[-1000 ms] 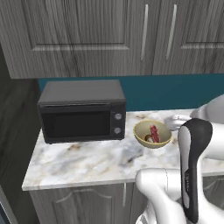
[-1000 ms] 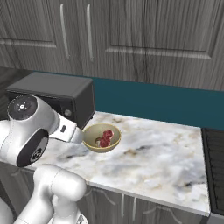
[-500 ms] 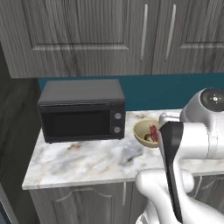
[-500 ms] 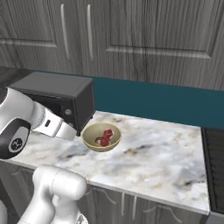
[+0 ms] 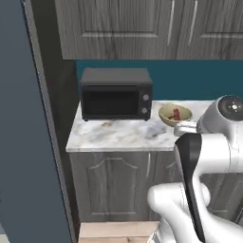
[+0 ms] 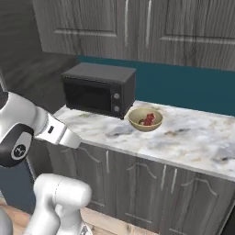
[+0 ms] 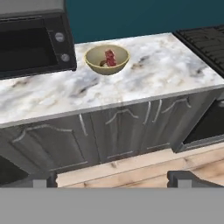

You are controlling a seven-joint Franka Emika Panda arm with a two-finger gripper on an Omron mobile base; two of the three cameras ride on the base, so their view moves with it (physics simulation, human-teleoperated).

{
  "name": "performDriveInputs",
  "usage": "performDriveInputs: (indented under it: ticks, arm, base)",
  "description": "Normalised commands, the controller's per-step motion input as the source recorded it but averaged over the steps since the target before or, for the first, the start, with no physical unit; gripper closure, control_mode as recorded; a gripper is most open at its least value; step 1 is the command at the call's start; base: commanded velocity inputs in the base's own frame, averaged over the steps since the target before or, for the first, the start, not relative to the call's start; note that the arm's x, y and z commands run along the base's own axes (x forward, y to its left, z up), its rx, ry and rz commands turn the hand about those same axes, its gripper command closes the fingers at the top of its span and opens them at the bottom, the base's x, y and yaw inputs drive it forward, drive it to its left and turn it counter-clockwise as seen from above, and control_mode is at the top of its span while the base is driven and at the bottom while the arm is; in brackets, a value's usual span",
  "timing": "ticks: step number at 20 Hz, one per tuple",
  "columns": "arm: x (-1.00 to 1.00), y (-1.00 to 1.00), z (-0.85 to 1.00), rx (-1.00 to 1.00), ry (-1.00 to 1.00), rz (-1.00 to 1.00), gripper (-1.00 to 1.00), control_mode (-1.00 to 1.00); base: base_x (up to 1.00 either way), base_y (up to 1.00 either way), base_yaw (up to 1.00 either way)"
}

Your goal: Take the steak, mushroom, and squash from the freezer and place them in the bowl on the counter.

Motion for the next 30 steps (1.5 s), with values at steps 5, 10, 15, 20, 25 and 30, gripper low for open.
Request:
performDriveInputs:
  ticks: [5, 10, 15, 20, 25, 30]
  arm:
    - [0.00, 0.00, 0.00, 0.00, 0.00, 0.00, -1.00, 1.00]
    - [0.00, 0.00, 0.00, 0.00, 0.00, 0.00, -1.00, 1.00]
    - [0.00, 0.00, 0.00, 0.00, 0.00, 0.00, -1.00, 1.00]
    - [0.00, 0.00, 0.00, 0.00, 0.00, 0.00, -1.00, 1.00]
    - [0.00, 0.00, 0.00, 0.00, 0.00, 0.00, -1.00, 1.00]
    - [0.00, 0.00, 0.00, 0.00, 0.00, 0.00, -1.00, 1.00]
  base:
    - [-0.61, 1.00, 0.48]
    - [-0.05, 0.82, 0.61]
    - [0.30, 0.90, 0.35]
    - [0.42, 0.59, 0.19]
    - [0.77, 0.30, 0.23]
    - [0.76, 0.19, 0.24]
